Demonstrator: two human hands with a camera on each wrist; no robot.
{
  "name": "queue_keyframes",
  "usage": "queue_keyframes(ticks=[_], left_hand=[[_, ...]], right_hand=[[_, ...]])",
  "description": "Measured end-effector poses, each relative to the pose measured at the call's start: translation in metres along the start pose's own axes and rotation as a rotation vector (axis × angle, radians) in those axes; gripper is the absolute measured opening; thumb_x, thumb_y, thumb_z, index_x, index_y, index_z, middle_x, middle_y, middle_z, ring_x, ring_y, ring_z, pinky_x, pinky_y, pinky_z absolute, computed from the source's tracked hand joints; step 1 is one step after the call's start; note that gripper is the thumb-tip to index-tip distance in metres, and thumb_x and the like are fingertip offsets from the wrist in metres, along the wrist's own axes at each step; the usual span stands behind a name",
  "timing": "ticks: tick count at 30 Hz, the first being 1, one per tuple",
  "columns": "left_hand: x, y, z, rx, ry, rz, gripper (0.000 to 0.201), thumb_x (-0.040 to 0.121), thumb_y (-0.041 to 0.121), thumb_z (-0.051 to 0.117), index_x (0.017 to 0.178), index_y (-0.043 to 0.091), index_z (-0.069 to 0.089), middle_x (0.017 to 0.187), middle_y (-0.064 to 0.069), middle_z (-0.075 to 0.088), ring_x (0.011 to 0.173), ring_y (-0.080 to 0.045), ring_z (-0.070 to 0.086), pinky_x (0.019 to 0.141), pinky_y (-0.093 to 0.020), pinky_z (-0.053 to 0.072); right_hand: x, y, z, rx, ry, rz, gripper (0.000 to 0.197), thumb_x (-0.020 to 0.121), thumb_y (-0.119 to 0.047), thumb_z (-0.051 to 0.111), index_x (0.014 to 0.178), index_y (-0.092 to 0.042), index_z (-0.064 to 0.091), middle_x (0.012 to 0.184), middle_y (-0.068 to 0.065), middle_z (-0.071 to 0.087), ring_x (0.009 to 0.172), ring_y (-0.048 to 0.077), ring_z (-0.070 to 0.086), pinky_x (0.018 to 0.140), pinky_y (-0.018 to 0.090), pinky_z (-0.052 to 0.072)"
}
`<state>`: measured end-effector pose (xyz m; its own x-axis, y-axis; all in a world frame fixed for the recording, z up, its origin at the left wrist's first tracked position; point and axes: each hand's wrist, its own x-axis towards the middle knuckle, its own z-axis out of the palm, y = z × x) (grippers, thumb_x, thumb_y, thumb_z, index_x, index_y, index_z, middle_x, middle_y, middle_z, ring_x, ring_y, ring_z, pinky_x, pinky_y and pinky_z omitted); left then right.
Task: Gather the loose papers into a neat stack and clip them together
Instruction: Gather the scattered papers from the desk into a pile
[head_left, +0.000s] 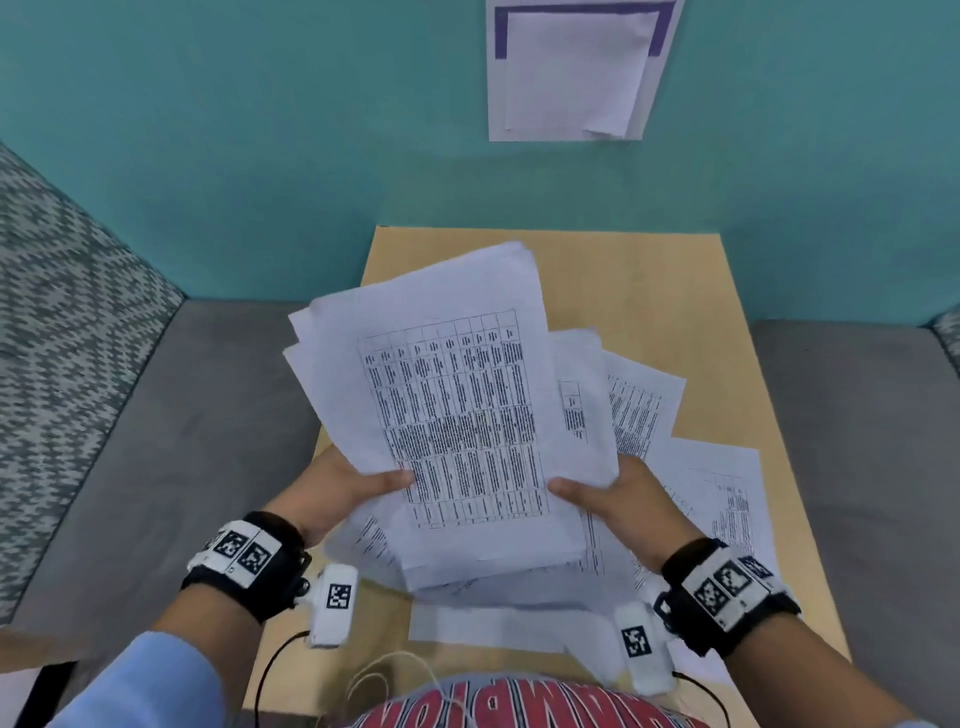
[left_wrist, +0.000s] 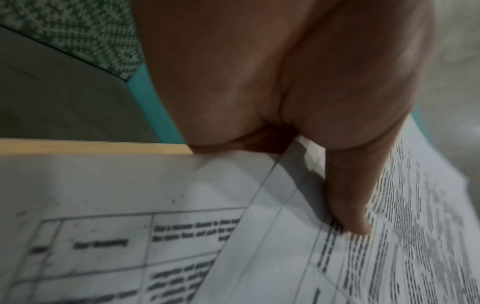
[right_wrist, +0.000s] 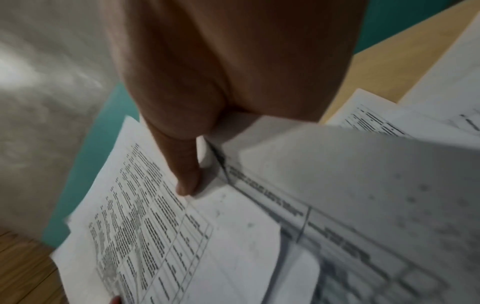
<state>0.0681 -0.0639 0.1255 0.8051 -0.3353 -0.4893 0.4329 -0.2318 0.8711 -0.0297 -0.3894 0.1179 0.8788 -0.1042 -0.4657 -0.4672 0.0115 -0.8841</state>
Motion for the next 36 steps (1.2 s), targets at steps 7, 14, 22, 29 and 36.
queue_keyframes(ticks=[7,14,22,29,36], left_hand=[[-0.01,0.019,0.016,0.025,0.135,0.015,0.066,0.071,0.034,0.095,0.039,0.022,0.038,0.048,0.004,0.052,0.047,-0.012,0.05,0.064,-0.019,0.048],[-0.016,0.029,0.057,-0.083,0.276,0.111,0.054,0.085,0.031,0.084,0.046,0.007,0.054,0.036,0.015,0.043,0.032,0.002,0.038,0.049,-0.016,0.039],[-0.01,0.011,0.071,-0.038,0.307,0.159,0.033,0.093,0.005,0.077,0.115,-0.018,0.069,0.099,-0.013,0.077,0.092,-0.031,0.073,0.102,-0.051,0.054],[0.006,-0.003,0.051,0.018,0.319,0.188,0.023,0.087,0.037,0.085,0.099,0.019,0.076,0.103,-0.005,0.082,0.093,-0.019,0.074,0.09,-0.038,0.059],[0.001,0.019,0.057,0.103,0.354,0.179,0.057,0.088,0.022,0.083,0.065,0.0,0.036,0.054,-0.009,0.03,0.035,-0.002,0.042,0.047,-0.015,0.036]], right_hand=[[-0.014,-0.026,-0.004,0.094,0.148,-0.256,0.018,0.085,-0.009,0.083,0.102,-0.014,0.079,0.092,-0.005,0.084,0.083,0.006,0.079,0.072,0.021,0.062],[-0.017,-0.028,0.013,0.059,0.274,-0.287,0.007,0.093,-0.017,0.077,0.091,-0.024,0.077,0.081,-0.012,0.082,0.076,0.004,0.077,0.068,0.02,0.061],[-0.005,0.001,0.018,-0.254,0.295,-0.305,0.022,0.096,-0.026,0.074,0.104,-0.043,0.065,0.087,-0.035,0.073,0.088,-0.025,0.063,0.08,0.016,0.051],[0.013,0.008,0.012,-0.267,0.346,-0.207,0.019,0.098,-0.031,0.07,0.083,-0.02,0.071,0.076,0.008,0.075,0.071,0.026,0.068,0.066,0.033,0.049],[0.009,0.007,0.009,-0.137,0.353,-0.19,0.009,0.091,-0.027,0.08,0.086,-0.028,0.072,0.076,-0.009,0.078,0.074,0.008,0.075,0.07,0.024,0.059]])
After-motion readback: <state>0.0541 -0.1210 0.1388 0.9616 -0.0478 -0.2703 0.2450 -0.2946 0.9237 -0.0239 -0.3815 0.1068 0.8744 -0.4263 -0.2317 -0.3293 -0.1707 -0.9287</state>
